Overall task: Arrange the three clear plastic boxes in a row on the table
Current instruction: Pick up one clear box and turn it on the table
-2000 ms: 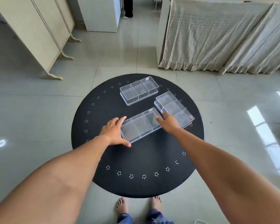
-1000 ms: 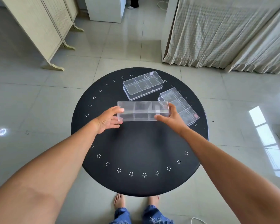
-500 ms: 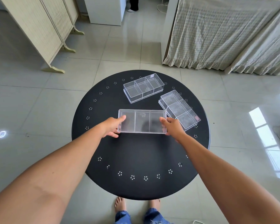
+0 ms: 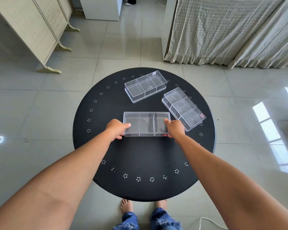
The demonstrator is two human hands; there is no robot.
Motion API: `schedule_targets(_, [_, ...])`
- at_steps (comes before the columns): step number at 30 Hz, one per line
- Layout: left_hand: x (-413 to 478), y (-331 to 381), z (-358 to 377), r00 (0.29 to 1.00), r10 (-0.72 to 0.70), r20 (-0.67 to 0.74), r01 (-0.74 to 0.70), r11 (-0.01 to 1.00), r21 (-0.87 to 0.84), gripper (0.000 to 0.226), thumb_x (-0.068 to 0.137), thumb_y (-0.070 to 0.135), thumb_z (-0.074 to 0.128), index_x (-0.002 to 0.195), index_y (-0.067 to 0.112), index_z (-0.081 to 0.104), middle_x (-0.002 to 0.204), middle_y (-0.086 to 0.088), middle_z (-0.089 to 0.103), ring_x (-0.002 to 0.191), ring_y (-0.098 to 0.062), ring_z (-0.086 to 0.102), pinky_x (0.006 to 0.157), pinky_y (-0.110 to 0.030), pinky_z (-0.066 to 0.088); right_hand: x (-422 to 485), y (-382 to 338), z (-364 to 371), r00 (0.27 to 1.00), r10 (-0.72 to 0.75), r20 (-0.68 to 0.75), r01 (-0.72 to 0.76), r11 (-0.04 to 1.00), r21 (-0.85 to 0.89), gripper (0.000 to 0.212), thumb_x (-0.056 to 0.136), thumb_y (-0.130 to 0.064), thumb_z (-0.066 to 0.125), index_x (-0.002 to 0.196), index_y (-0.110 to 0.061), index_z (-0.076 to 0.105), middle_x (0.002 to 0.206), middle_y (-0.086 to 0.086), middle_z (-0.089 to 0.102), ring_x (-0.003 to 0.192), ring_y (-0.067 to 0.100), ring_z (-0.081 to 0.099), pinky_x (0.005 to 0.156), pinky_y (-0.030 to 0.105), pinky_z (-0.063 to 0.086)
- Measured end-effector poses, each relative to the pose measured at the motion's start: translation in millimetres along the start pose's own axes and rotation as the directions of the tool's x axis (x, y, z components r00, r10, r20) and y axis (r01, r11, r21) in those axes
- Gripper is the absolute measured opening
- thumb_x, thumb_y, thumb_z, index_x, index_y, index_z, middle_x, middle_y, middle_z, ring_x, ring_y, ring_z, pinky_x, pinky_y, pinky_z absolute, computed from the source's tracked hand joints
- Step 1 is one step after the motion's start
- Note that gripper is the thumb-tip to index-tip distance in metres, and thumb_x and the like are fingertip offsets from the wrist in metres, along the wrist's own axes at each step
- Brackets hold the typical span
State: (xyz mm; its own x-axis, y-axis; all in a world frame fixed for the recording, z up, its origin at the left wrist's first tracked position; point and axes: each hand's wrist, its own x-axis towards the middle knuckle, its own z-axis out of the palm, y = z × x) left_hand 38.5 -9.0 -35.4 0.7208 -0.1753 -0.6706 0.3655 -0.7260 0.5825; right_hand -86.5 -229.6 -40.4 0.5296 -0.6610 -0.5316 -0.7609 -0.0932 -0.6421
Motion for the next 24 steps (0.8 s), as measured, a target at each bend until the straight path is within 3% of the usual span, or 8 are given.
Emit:
schedule_targets(4, [-2.5,4.1,-2.3,1.0,0.006,0.017,-0.007,0.999,0.04,0.043,0.083,0.034,0.068,0.11,0.001,0.062,0.108,-0.011,0.067,0.089,-0.025,0.071,0.079,-0.042,0.06,-3.3,5.7,1.7,0.999,-0.037,-0.015,0.037,0.999,-0.016,0.047,0.097,-0.039,0.052,0.061,-0.018,0.032,0.054,0.002,0.038,0.062,0.026,0.043,0.063,0.035,0.038])
schedule_targets(6, [-7.4,8.7,-5.3,0.999,0.029,0.013,-0.031,0.993,0.112,0.04,0.084,0.032,0.066,0.116,0.009,0.058,0.108,-0.009,0.065,0.092,-0.027,0.07,0.081,-0.042,0.059,-9.5,5.6,-1.8,0.999,-0.048,-0.021,0.047,0.999,-0.011,0.044,0.098,-0.038,0.05,0.063,-0.012,0.041,0.056,0.009,0.041,0.061,0.03,0.042,0.065,0.037,0.038])
schedule_targets(7, [-10.2,12.0,-7.7,0.998,0.059,0.001,-0.058,0.981,0.183,0.035,0.084,0.031,0.064,0.114,0.015,0.056,0.11,-0.008,0.066,0.093,-0.027,0.068,0.082,-0.041,0.058,-12.2,5.0,-4.4,0.999,-0.044,-0.023,0.044,0.999,-0.006,0.044,0.098,-0.037,0.05,0.071,-0.002,0.052,0.063,0.018,0.052,0.066,0.037,0.05,0.068,0.039,0.044])
schedule_targets(9, [-15.9,19.0,-12.9,0.989,0.135,-0.058,-0.108,0.937,0.333,0.031,0.086,0.032,0.061,0.113,0.021,0.054,0.122,-0.007,0.062,0.094,-0.028,0.062,0.082,-0.036,0.053,-16.6,4.3,-10.1,0.997,-0.046,-0.057,0.045,0.999,-0.011,0.046,0.098,-0.034,0.051,0.11,0.008,0.065,0.101,0.027,0.069,0.098,0.043,0.064,0.083,0.04,0.049])
schedule_targets(12, [-14.3,30.0,-17.9,0.947,0.29,-0.134,-0.203,0.87,0.449,0.05,0.086,0.034,0.058,0.134,0.025,0.053,0.138,-0.007,0.048,0.113,-0.028,0.057,0.084,-0.036,0.045,-30.3,3.9,-23.1,0.991,-0.045,-0.125,0.045,0.999,0.0,0.047,0.097,-0.032,0.054,0.136,-0.007,0.059,0.123,0.014,0.069,0.116,0.032,0.062,0.087,0.031,0.043])
schedule_targets(19, [-17.0,73.2,0.0,0.855,0.518,0.03,-0.472,0.752,0.461,0.034,0.087,0.034,0.057,0.121,0.03,0.061,0.129,-0.003,0.051,0.104,-0.02,0.059,0.081,-0.034,0.049,-39.8,29.4,-52.4,0.943,-0.037,-0.329,0.055,0.997,0.047,0.037,0.089,-0.035,0.063,0.121,-0.019,0.064,0.124,0.01,0.063,0.11,0.026,0.062,0.082,0.031,0.045])
schedule_targets(21, [-14.4,88.9,11.6,0.841,0.535,0.084,-0.51,0.732,0.452,0.036,0.088,0.035,0.057,0.123,0.031,0.06,0.131,-0.002,0.051,0.098,-0.019,0.06,0.079,-0.032,0.046,-36.7,37.1,-59.6,0.929,-0.009,-0.37,0.028,0.999,0.045,0.046,0.086,-0.038,0.069,0.126,-0.019,0.057,0.13,0.009,0.054,0.122,0.025,0.054,0.084,0.031,0.041])
schedule_targets(24, [-5.6,112.0,29.4,0.836,0.527,0.154,-0.535,0.72,0.443,0.046,0.087,0.036,0.06,0.132,0.03,0.055,0.141,-0.004,0.047,0.108,-0.022,0.06,0.085,-0.032,0.043,-27.1,45.8,-68.1,0.923,0.01,-0.385,-0.004,1.0,0.018,0.092,0.076,-0.046,0.08,0.15,-0.02,0.032,0.146,0.014,0.039,0.141,0.03,0.035,0.105,0.04,0.037])
